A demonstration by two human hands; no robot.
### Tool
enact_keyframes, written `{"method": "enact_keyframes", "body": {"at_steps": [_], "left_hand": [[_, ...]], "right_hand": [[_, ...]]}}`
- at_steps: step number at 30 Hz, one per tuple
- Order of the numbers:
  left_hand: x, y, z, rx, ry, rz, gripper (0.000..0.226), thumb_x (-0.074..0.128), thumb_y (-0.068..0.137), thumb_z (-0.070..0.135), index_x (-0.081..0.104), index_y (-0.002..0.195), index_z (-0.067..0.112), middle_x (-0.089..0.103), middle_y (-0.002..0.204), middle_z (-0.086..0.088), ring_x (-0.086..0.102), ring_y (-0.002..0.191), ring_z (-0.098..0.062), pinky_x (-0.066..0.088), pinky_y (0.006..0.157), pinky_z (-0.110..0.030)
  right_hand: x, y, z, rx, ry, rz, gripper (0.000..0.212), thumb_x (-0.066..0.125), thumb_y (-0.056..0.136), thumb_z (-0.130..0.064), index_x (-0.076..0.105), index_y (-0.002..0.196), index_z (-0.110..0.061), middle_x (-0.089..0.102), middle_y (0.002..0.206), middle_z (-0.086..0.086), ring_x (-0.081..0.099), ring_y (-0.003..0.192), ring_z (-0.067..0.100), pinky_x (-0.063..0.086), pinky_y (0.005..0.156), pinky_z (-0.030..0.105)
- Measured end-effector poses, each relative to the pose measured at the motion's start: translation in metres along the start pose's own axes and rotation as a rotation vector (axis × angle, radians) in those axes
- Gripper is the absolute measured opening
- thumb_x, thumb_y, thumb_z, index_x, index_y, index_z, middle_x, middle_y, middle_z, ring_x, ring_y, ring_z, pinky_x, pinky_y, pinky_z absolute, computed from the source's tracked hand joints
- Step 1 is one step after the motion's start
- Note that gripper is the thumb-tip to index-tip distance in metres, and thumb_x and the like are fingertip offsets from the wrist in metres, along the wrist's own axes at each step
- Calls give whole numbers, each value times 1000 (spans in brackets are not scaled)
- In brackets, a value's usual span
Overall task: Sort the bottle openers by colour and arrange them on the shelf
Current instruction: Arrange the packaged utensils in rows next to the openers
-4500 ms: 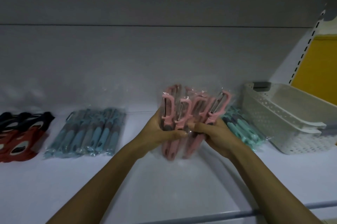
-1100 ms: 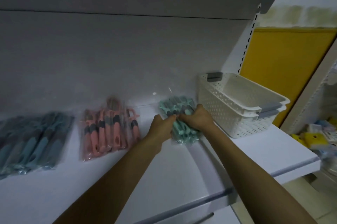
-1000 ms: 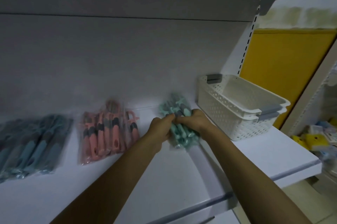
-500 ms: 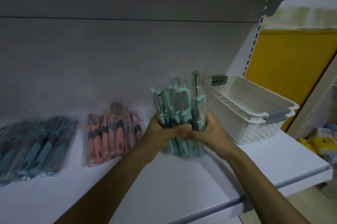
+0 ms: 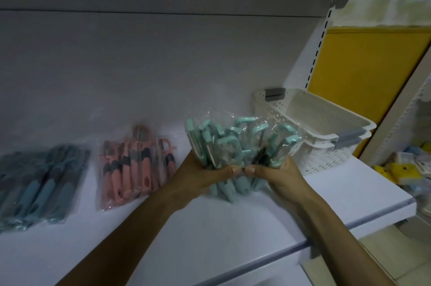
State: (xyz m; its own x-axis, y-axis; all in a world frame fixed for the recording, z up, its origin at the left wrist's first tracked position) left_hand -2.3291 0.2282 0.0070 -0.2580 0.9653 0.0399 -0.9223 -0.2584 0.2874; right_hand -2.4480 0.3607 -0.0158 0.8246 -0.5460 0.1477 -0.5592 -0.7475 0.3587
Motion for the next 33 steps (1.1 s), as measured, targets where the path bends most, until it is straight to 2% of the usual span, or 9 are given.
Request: {"method": "enact_keyframes", "body": {"at_steps": [4, 7, 9, 16, 20, 24, 27, 30, 33], "left_hand": [[4, 6, -5, -35, 45, 47, 19, 73, 72, 22, 73, 87, 34, 73, 87, 7, 68, 82, -12, 56, 68, -23], [15, 20, -7, -7, -20, 131, 33, 72, 77, 3, 61, 106, 14, 71, 86, 5, 68, 76, -1, 52, 60, -14], [22, 27, -5, 22, -32, 133, 43, 73, 70, 7, 56, 109, 11, 71, 81, 12, 67, 75, 2, 50, 60, -13], [7, 22, 3, 31, -183, 13, 68, 79, 69, 39, 53, 120, 1, 72, 102, -5, 69, 92, -19, 55, 71, -26], [12, 16, 8, 69, -136, -37, 85, 78, 58, 60, 50, 116, 4, 73, 95, 6, 69, 86, -8, 53, 67, -17], [18, 15, 1, 56, -149, 55, 93, 67, 53, 78, 50, 115, 11, 73, 97, 11, 67, 93, -3, 52, 72, -14], [19, 12, -27, 0, -127, 185, 94, 57, 55, 86, 54, 121, 19, 70, 107, 10, 64, 103, -7, 52, 79, -17], [15, 6, -55, -73, -58, 249, 71, 47, 67, 80, 57, 118, 31, 68, 112, 14, 60, 112, -9, 49, 92, -26], [9, 9, -63, -129, -67, 275, 69, 44, 67, 81, 61, 113, 33, 70, 108, 12, 63, 105, -8, 52, 84, -21]], "right_hand": [[7, -2, 5, 26, -23, 21, 37, 80, 66, -10, 71, 101, -21, 73, 101, 3, 69, 95, 21, 54, 77, 27], [24, 4, 3, 19, -226, 3, 48, 81, 59, -16, 63, 104, -13, 72, 93, -13, 69, 88, 4, 53, 70, 16], [30, 10, -2, -11, -290, 12, 47, 79, 60, -9, 59, 102, -13, 71, 86, -19, 68, 81, -2, 51, 63, 11], [25, 11, -17, 47, -99, 7, 76, 87, 52, -44, 61, 113, -8, 72, 105, 7, 69, 98, 24, 55, 79, 31], [27, 14, -16, 94, 138, 133, 99, 84, 48, -61, 54, 122, -3, 68, 113, 15, 66, 105, 30, 55, 85, 37], [34, 12, -11, 77, 82, 119, 111, 80, 49, -67, 45, 129, 1, 66, 116, 16, 65, 105, 31, 55, 83, 38], [37, 5, 4, 53, -89, 152, 100, 82, 50, -63, 48, 125, -5, 67, 111, 13, 67, 101, 29, 56, 82, 42], [37, 2, 16, 89, -197, 112, 95, 83, 53, -59, 49, 126, -8, 66, 114, 10, 65, 104, 25, 53, 90, 49], [35, 5, 24, 117, -262, 86, 81, 79, 61, -56, 50, 125, -16, 67, 113, 3, 66, 103, 19, 55, 89, 43]]}}
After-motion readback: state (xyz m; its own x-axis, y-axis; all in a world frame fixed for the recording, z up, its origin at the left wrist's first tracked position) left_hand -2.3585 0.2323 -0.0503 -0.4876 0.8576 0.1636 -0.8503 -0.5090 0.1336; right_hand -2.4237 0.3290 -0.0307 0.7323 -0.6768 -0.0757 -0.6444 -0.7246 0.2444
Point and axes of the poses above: each hand's wrist, its own y-axis towards the middle knuckle, its own x-axis out of the palm, z = x × y, the point moved 3 cm from there along y, towards the middle knuckle
